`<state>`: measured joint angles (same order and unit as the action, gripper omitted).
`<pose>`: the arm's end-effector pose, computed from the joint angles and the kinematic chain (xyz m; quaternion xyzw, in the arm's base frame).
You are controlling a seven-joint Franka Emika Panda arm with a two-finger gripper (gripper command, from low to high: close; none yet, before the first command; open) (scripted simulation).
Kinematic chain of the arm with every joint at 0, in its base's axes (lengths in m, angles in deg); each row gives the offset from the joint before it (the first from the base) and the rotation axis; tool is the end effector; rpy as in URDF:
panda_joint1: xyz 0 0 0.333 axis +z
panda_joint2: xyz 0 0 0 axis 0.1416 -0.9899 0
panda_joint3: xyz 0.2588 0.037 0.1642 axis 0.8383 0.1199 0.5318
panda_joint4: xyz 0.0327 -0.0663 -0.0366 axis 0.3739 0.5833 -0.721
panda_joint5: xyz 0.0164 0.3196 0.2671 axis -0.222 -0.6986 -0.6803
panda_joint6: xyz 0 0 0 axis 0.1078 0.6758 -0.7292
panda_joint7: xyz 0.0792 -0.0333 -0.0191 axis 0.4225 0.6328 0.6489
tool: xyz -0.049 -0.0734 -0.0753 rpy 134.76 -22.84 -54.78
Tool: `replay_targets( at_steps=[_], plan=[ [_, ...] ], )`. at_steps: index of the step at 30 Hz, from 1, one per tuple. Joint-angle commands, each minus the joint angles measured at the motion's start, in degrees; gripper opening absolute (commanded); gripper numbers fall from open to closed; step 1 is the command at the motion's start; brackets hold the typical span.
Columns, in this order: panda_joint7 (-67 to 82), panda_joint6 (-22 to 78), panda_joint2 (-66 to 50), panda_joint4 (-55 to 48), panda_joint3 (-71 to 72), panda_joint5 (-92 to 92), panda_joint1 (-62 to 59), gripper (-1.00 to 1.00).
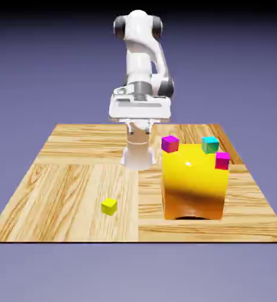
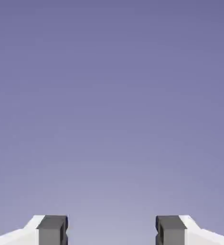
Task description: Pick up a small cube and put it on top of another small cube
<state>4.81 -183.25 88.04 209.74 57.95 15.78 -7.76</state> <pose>0.4296 -0.0008 0.4233 -0.8681 0.3411 -0.3347 0.1339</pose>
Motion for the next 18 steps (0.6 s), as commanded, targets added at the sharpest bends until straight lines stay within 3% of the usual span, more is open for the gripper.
replay_targets(
  at_steps=[1, 18],
  plan=[
    [0.0, 2.5, -2.1, -1.7, -0.3, -0.4, -0.3, 0.00],
    [-0.1, 44.9, -37.3, -31.3, -6.1, -6.3, -4.6, 0.00]
  ],
)
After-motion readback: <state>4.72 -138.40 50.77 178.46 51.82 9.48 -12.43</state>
